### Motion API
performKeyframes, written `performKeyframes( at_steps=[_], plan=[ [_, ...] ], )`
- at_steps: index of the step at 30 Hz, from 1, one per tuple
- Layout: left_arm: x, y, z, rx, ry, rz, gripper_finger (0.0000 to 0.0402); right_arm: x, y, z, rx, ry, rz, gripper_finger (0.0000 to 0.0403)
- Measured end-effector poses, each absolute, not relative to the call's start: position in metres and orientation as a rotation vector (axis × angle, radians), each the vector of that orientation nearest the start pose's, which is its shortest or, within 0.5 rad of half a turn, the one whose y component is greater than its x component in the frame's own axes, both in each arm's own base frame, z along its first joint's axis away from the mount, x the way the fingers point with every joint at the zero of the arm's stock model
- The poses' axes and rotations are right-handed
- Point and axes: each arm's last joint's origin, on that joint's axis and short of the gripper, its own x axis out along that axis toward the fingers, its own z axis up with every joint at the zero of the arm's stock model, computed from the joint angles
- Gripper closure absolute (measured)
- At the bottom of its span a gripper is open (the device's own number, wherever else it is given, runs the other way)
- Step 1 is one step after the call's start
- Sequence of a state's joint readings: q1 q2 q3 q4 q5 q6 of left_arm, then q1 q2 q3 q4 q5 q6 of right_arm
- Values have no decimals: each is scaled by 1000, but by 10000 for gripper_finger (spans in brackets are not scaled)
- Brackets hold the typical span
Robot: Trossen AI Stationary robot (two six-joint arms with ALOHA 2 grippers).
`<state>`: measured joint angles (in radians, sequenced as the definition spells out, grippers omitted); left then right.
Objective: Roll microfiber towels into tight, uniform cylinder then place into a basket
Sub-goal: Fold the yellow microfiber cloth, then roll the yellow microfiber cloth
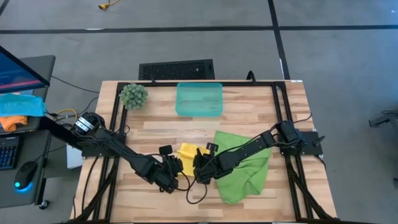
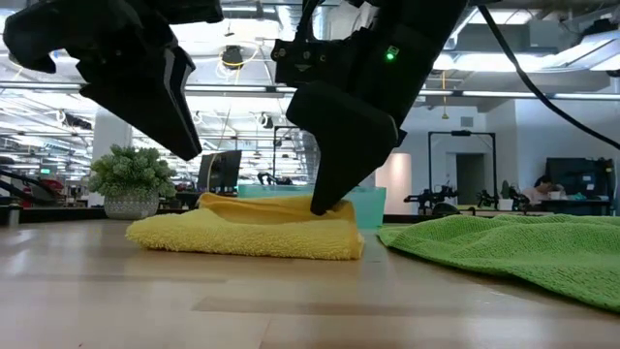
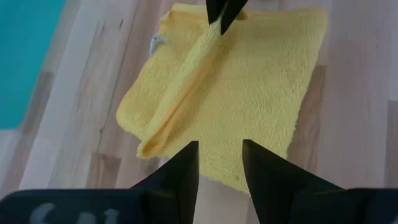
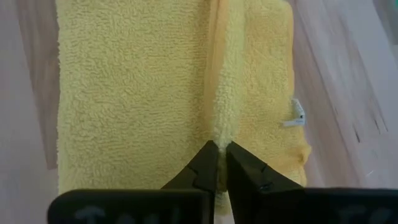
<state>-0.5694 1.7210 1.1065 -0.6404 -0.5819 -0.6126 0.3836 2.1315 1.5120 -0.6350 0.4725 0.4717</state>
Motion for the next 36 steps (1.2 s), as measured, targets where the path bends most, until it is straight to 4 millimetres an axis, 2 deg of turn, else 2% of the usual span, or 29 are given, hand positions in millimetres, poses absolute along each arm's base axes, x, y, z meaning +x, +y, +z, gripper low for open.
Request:
performKeyframes(
  at_steps=[16,23,28,36],
  plan=[
    [281,-161,185,125,981,314,291,395,145,145,-97,1105,-358,276],
    [279,-165,185,111,999,283,291,389,139,176,-58,1102,-406,256],
    [276,-170,184,125,1000,265,291,379,154,184,-125,1098,-359,255],
    [261,-191,185,248,966,192,291,364,188,172,-277,1084,-196,255]
  ],
)
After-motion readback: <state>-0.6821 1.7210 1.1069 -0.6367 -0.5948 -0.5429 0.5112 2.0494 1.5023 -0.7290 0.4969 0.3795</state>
